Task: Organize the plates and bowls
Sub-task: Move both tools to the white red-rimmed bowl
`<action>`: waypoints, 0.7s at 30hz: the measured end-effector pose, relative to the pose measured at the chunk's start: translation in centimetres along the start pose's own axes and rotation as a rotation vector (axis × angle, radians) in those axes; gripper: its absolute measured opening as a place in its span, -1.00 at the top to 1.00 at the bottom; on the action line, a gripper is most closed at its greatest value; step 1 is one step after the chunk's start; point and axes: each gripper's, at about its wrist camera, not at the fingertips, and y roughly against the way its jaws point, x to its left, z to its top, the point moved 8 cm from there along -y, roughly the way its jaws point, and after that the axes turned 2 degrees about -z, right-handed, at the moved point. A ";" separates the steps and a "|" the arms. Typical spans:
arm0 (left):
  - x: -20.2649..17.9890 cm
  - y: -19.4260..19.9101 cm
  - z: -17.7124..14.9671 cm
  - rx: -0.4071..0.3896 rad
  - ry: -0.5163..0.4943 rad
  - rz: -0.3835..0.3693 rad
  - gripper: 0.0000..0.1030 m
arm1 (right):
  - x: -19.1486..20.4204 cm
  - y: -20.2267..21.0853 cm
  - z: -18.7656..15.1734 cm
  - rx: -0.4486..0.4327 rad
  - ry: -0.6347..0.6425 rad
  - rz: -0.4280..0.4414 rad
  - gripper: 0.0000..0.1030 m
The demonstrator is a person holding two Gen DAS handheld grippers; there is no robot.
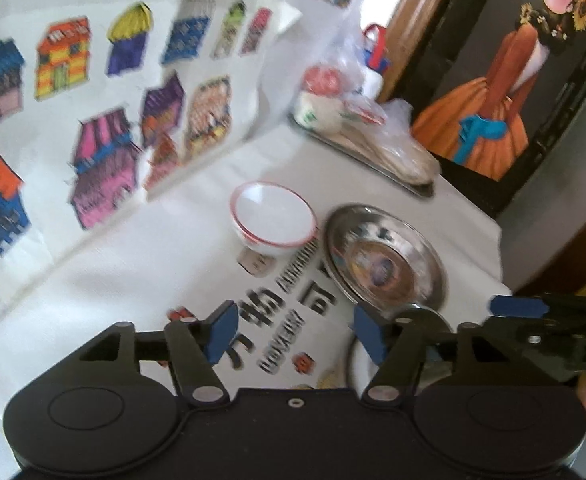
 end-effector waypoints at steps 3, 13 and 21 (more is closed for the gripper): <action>0.8 0.1 0.5 -0.026 -0.006 0.043 -0.56 | -0.2 -0.1 0.7 -0.019 -0.008 0.017 -0.89; 3.3 -0.7 2.4 -0.097 -0.008 0.170 -0.98 | -0.5 -1.6 3.9 -0.062 0.029 0.017 -1.00; 5.6 -3.7 3.9 -0.088 0.040 0.207 -0.98 | -1.5 -5.7 8.3 -0.090 0.039 -0.007 -1.00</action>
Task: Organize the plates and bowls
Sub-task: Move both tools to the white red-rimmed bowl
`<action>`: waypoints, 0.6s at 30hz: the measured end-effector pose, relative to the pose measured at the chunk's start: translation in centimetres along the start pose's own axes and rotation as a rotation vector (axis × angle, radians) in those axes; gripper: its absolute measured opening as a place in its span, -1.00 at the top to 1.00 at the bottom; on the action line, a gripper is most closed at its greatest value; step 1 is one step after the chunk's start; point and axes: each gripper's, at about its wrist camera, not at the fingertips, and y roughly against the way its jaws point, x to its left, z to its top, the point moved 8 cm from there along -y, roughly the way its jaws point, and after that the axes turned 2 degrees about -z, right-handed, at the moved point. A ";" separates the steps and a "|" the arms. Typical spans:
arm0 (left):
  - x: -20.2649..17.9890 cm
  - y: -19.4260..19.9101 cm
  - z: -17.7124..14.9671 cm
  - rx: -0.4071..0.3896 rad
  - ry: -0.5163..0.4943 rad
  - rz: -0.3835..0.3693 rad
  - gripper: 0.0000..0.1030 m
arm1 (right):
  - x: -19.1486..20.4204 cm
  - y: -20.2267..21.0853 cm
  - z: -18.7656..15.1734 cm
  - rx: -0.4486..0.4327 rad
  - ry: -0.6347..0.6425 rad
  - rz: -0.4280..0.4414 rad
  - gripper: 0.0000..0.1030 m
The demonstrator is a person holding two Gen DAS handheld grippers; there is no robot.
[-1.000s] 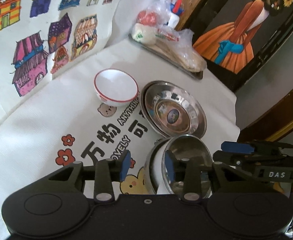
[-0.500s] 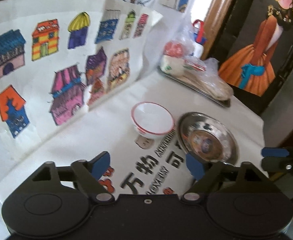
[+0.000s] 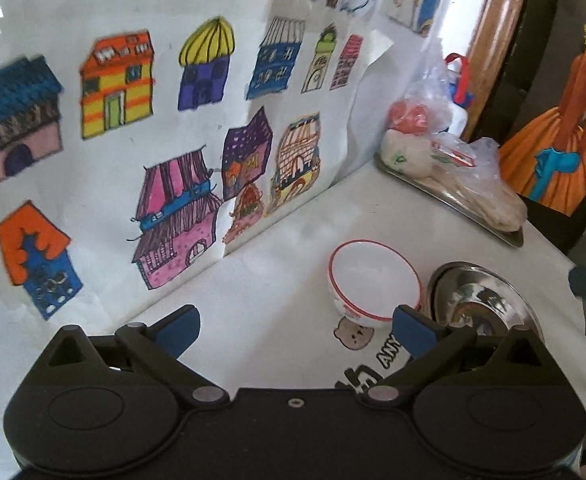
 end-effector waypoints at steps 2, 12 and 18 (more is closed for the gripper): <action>0.1 -0.8 0.1 0.007 0.010 0.003 -0.98 | -0.4 -1.6 0.7 0.012 0.002 -0.003 -1.00; 0.0 -3.9 -0.1 0.026 0.014 0.011 -0.98 | -0.7 -7.9 1.1 0.117 0.055 -0.005 -0.85; 0.0 -5.1 0.2 0.036 0.056 -0.016 -0.98 | -0.1 -11.0 0.8 0.165 0.111 -0.004 -0.68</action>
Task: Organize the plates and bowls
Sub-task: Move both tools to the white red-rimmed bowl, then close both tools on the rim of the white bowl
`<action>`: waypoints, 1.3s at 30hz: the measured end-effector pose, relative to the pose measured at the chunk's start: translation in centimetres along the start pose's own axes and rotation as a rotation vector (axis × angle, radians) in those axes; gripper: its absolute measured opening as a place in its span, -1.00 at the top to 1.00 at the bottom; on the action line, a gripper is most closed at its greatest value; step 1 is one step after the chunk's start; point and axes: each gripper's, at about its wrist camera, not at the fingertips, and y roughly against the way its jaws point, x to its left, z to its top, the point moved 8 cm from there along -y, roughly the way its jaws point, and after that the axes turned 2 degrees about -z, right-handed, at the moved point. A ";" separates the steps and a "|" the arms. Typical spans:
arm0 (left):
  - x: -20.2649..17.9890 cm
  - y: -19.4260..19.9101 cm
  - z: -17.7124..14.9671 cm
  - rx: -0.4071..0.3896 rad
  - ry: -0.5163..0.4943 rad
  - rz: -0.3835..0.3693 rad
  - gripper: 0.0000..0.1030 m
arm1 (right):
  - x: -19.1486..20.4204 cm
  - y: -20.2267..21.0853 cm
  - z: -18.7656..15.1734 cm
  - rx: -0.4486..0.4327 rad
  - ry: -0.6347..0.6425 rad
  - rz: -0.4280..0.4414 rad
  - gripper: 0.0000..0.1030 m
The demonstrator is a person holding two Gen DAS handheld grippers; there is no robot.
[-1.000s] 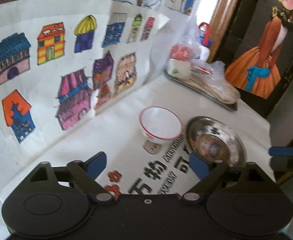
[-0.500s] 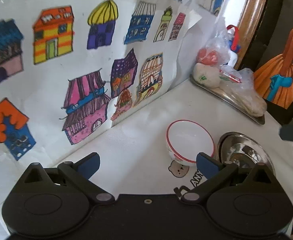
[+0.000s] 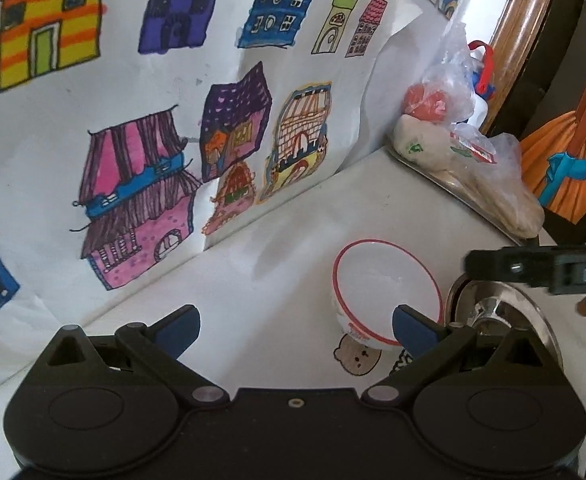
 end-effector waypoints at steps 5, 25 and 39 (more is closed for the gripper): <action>-0.4 -0.5 -0.1 0.002 -0.009 -0.006 -0.98 | 0.5 -1.5 -0.1 0.027 0.018 0.009 -0.63; -1.2 -1.4 -0.7 0.021 0.036 -0.058 -0.15 | 1.0 -3.7 -0.5 0.067 0.038 0.014 0.38; -2.5 -1.1 -0.3 0.012 0.051 -0.095 0.78 | 2.4 -4.5 -1.3 0.102 0.016 0.057 0.74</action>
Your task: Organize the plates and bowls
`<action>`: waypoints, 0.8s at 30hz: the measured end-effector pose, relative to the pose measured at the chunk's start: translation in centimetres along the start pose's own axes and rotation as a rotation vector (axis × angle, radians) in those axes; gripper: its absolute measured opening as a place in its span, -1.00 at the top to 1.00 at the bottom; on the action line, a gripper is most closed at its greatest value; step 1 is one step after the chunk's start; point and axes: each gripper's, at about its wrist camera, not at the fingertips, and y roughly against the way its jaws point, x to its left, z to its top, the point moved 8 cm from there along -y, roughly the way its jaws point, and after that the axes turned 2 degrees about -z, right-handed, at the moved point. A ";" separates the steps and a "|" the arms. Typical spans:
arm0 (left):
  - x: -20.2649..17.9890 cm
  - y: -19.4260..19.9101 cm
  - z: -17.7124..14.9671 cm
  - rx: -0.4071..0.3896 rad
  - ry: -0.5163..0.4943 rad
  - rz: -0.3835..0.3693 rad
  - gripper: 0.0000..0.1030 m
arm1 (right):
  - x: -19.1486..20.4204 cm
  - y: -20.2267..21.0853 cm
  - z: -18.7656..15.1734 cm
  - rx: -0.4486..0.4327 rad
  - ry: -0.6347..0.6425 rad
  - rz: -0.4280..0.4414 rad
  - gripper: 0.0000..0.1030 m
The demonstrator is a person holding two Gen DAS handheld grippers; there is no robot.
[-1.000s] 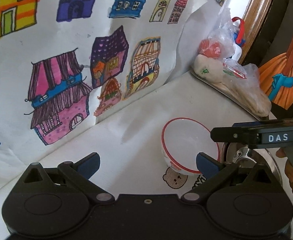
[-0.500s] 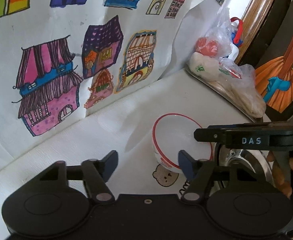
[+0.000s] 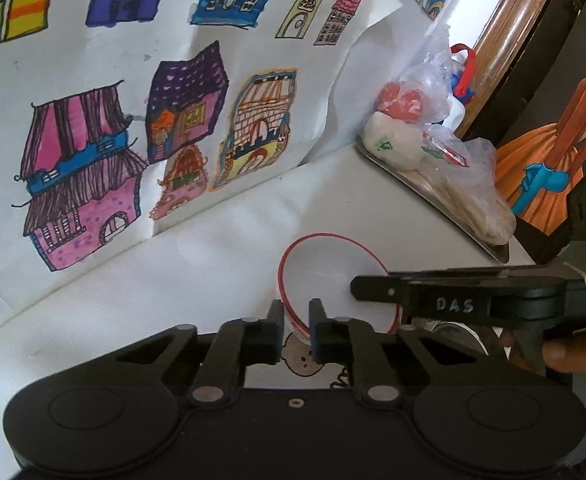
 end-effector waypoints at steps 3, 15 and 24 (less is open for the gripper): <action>0.0 0.0 0.1 -0.004 -0.006 0.018 0.80 | 0.3 0.0 -0.1 -0.002 0.013 -0.011 0.74; 0.8 0.4 0.1 -0.001 0.049 0.015 0.88 | 0.5 0.4 -0.4 -0.005 -0.002 -0.011 0.77; 1.1 1.7 0.5 -0.025 0.082 0.007 0.94 | 1.0 1.5 0.0 -0.033 -0.004 -0.003 0.80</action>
